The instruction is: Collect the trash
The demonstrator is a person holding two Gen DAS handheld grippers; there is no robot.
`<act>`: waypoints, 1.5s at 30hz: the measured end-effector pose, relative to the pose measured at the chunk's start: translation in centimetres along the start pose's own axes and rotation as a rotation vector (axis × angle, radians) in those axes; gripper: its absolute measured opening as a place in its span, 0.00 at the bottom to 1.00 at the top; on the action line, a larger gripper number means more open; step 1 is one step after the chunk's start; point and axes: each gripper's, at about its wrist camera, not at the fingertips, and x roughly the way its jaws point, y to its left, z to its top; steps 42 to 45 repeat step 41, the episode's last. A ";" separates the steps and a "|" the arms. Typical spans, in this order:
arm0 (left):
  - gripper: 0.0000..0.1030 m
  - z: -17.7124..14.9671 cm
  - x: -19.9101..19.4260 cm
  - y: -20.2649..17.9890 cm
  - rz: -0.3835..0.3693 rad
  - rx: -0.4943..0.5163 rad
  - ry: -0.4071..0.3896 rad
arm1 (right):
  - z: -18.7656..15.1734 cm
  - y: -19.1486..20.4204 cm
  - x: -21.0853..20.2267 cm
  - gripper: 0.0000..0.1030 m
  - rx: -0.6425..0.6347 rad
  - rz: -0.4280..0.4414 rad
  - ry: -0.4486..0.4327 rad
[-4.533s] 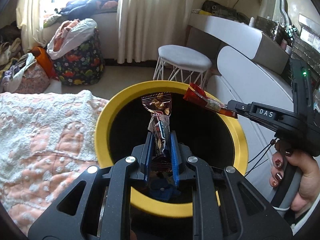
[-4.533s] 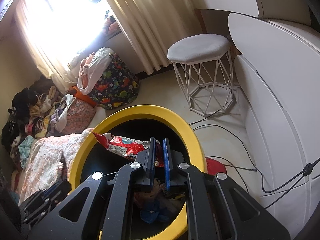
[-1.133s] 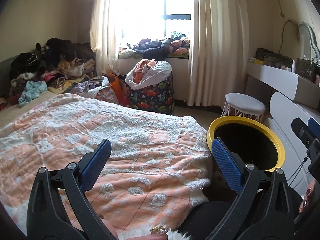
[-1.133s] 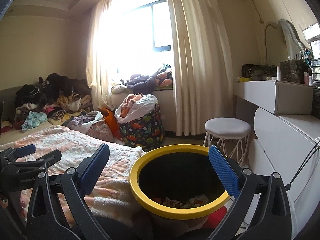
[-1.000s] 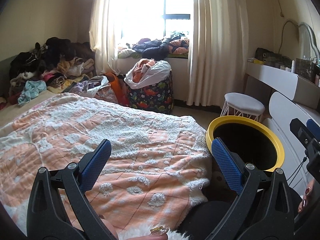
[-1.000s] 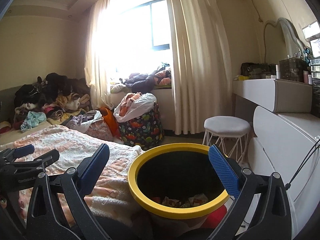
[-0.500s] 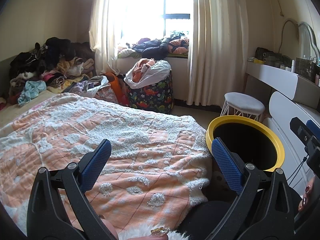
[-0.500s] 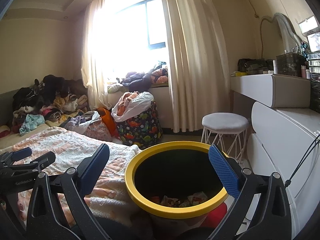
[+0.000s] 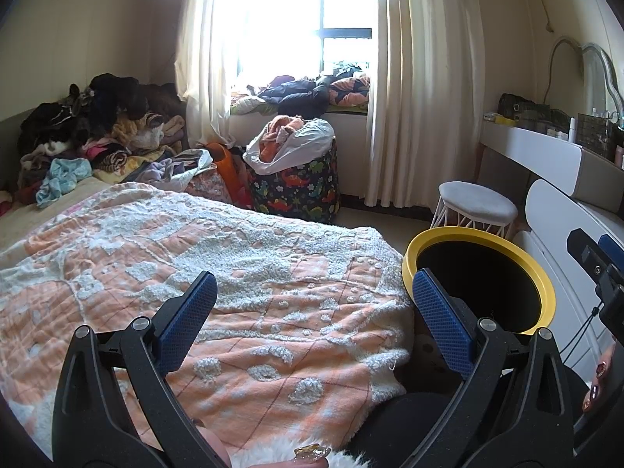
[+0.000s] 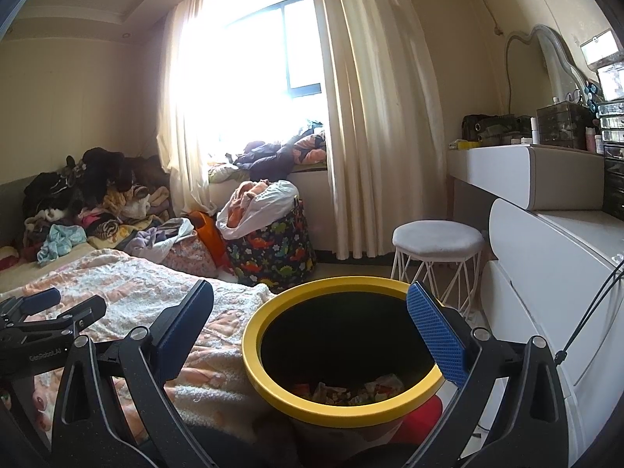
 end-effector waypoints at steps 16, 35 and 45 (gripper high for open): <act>0.90 0.0 -0.1 -0.1 0.003 0.002 -0.002 | 0.1 0.1 0.0 0.94 0.001 0.001 -0.002; 0.90 -1.2 -2.2 15.0 0.278 -0.270 0.114 | 4.1 16.9 3.1 0.94 -0.181 0.509 0.130; 0.90 -7.6 -6.7 33.2 0.798 -0.452 0.315 | -2.3 37.4 6.2 0.94 -0.353 0.926 0.580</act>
